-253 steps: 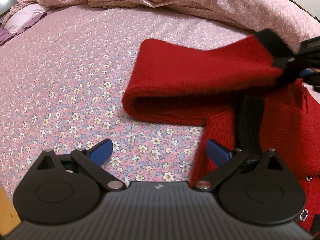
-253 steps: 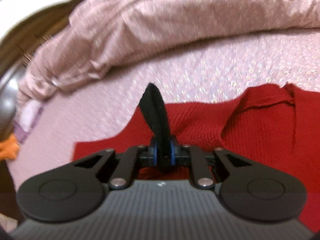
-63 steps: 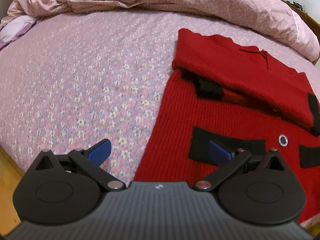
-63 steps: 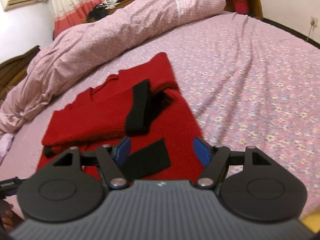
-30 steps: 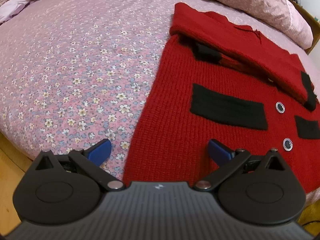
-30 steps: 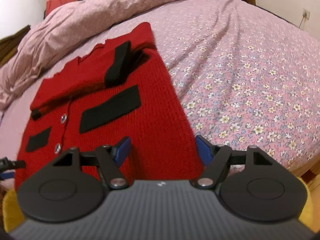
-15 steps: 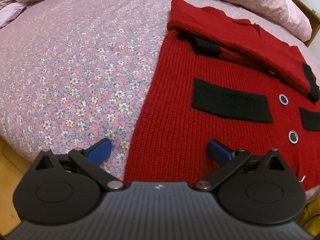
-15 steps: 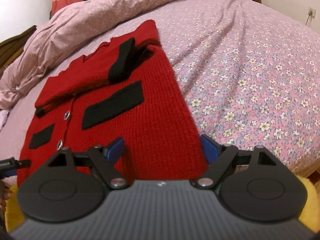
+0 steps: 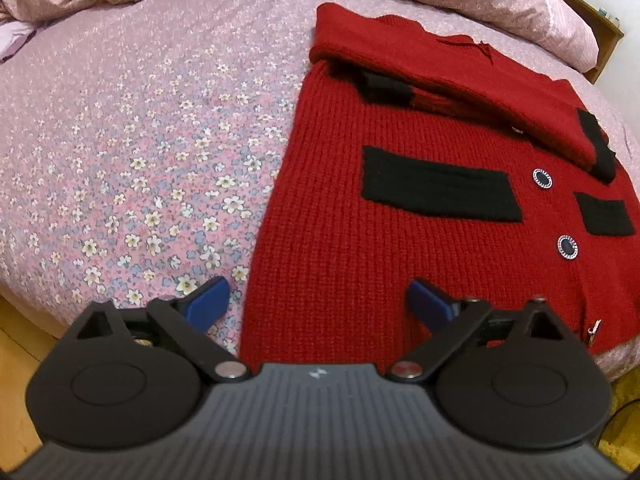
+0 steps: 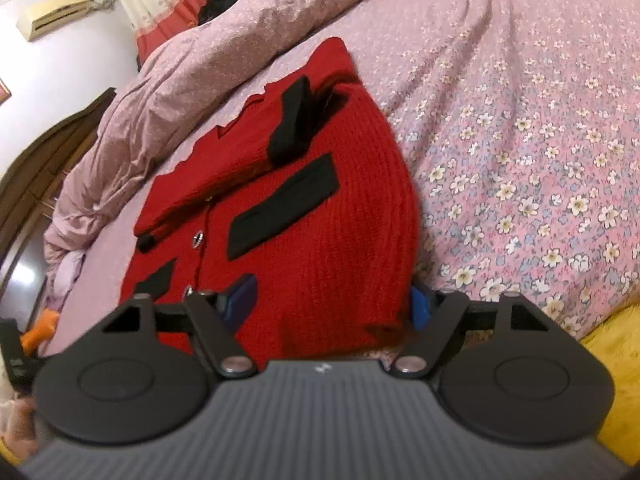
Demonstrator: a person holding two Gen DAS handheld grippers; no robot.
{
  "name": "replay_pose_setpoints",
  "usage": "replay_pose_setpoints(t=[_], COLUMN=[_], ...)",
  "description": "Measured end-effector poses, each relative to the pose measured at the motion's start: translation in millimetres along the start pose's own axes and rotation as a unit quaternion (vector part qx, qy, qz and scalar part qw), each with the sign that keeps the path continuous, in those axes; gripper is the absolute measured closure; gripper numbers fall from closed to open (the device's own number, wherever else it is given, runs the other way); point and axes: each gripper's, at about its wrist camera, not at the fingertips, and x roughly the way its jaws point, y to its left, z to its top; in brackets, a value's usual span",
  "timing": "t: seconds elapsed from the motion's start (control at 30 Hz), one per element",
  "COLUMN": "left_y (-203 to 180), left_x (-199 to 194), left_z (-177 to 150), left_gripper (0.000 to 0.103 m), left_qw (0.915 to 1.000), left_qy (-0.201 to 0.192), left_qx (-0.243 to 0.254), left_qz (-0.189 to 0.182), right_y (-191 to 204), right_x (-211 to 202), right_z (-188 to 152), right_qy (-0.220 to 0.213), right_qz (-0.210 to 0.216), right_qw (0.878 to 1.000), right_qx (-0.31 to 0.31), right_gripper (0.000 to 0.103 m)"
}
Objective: Fold small clothes
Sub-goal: 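Move both open grippers over the cardigan to its hem, then grasp the hem with both grippers and fold it up onto the collar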
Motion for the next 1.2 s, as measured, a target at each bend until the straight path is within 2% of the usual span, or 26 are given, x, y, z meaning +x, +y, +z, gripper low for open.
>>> replay_pose_setpoints(t=[0.03, 0.13, 0.2, 0.27, 0.33, 0.47, 0.5, 0.53, 0.57, 0.6, 0.63, 0.77, 0.87, 1.0, 1.2], left_y=[-1.0, -4.0, -5.3, -4.9, -4.0, -6.7, -6.1, -5.4, -3.9, -1.8, 0.2, -3.3, -6.5, -1.3, -1.6], left_x=[-2.0, -6.4, -6.3, -5.4, -5.0, -3.9, -4.4, -5.9, -8.2, -10.4, -11.9, -14.3, -24.7, -41.4, -55.1], left_z=[-0.3, -1.3, -1.2, -0.5, 0.0, 0.7, 0.7, 0.8, 1.7, 3.3, 5.1, 15.1, 24.7, 44.6, 73.2], left_gripper=[0.017, 0.027, 0.028, 0.028, 0.027, 0.028, 0.033, 0.047, 0.055, 0.073, 0.082, 0.085, 0.086, 0.086, 0.086], left_qw=[1.0, 0.9998, 0.9997, 0.9997, 0.9996, 0.9996, 0.9997, 0.9996, 0.9995, 0.9992, 0.9988, 0.9986, 0.9973, 0.9928, 0.9881], left_qy=[-0.005, -0.01, -0.011, -0.011, -0.011, -0.011, -0.012, -0.015, -0.018, -0.018, -0.015, -0.003, -0.017, -0.042, -0.067], left_qx=[0.004, 0.012, 0.014, 0.015, 0.017, 0.018, 0.016, 0.014, 0.011, 0.003, -0.009, -0.019, -0.022, -0.051, -0.068], left_qz=[-0.001, -0.011, -0.014, -0.016, -0.019, -0.016, -0.017, -0.019, -0.023, -0.034, -0.046, -0.049, -0.067, -0.1, -0.12], right_y=[0.8, 0.1, -3.8, -7.8, -8.9, -4.6, -4.2, -3.6, -2.9, -2.1, -0.9, 4.0, 8.1, 11.7, 17.8], right_x=[0.2, -1.3, -1.6, -2.0, -3.1, -3.2, -3.7, -4.6, -5.9, -7.7, -9.8, -18.2, -23.5, -22.5, -20.6], right_z=[-0.3, -0.7, -0.3, 0.2, 0.1, 2.7, 4.6, 7.3, 9.6, 12.0, 14.3, 24.9, 36.4, 51.6, 70.8], right_qy=[-0.001, -0.002, -0.002, -0.003, -0.003, -0.005, -0.006, -0.009, -0.014, -0.019, -0.025, -0.051, -0.068, -0.078, -0.098], right_qz=[-0.002, -0.012, -0.01, -0.004, -0.001, 0.003, 0.007, 0.011, 0.016, 0.022, 0.028, 0.042, 0.049, 0.05, 0.058], right_qw=[1.0, 1.0, 1.0, 0.999, 0.999, 1.0, 1.0, 0.999, 0.999, 0.999, 0.999, 0.997, 0.996, 0.996, 0.994], right_qx=[0.0, 0.004, 0.018, 0.034, 0.035, 0.026, 0.028, 0.03, 0.032, 0.032, 0.032, 0.028, 0.018, 0.01, 0.002], right_gripper=[0.033, 0.051, 0.063, 0.07, 0.071, 0.081, 0.082, 0.083, 0.085, 0.087, 0.087, 0.089, 0.09, 0.09, 0.091])
